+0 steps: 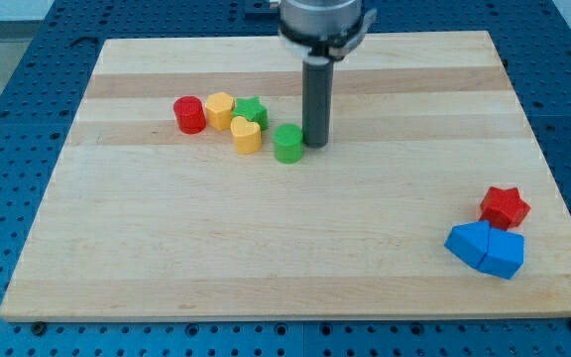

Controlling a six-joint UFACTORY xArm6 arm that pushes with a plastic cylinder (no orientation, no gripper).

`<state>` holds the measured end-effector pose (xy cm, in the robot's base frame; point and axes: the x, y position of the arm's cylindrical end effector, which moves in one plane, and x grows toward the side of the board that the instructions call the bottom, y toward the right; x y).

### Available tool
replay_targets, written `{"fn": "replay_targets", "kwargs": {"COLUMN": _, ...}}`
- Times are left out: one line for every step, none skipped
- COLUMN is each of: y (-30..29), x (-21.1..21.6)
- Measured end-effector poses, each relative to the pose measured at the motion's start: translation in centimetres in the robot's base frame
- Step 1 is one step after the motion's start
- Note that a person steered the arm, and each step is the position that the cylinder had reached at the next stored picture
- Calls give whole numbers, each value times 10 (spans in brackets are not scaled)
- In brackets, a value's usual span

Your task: Push the green circle slightly down and left

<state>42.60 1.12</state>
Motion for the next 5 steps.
{"fn": "replay_targets", "kwargs": {"y": -24, "x": 11}}
{"fn": "replay_targets", "kwargs": {"y": -25, "x": -3}}
{"fn": "replay_targets", "kwargs": {"y": -45, "x": -15}}
{"fn": "replay_targets", "kwargs": {"y": -70, "x": -15}}
{"fn": "replay_targets", "kwargs": {"y": -98, "x": 8}}
